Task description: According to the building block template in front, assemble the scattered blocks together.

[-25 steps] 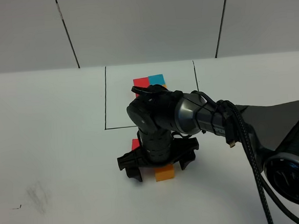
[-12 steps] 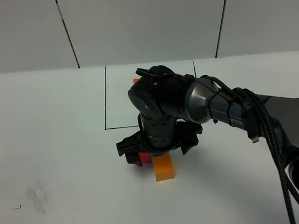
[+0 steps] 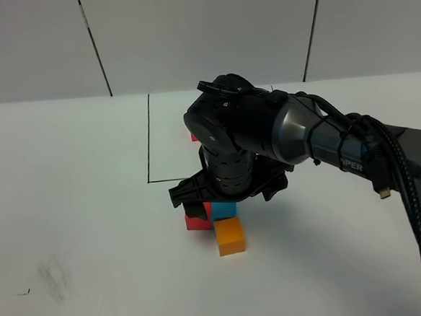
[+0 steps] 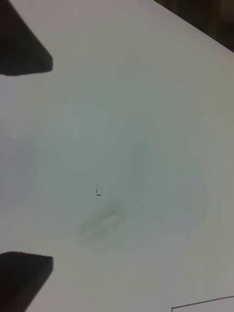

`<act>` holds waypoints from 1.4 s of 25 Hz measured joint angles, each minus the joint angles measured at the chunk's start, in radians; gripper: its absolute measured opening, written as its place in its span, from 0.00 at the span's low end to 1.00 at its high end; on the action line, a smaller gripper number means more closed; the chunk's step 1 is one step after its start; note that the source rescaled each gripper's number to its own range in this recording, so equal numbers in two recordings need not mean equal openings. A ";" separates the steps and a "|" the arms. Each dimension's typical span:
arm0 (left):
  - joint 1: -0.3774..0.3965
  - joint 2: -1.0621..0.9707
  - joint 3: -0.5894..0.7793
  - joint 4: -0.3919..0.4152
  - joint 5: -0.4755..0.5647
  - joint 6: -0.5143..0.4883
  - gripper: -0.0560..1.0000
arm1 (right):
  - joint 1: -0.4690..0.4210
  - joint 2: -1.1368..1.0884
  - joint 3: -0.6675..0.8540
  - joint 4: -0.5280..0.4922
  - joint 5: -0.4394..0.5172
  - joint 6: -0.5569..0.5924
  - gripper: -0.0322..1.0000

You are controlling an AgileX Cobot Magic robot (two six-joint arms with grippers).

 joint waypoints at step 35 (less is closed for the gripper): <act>0.000 0.000 0.000 0.000 0.000 0.002 1.00 | -0.162 -0.315 0.000 -0.262 0.114 -0.391 0.69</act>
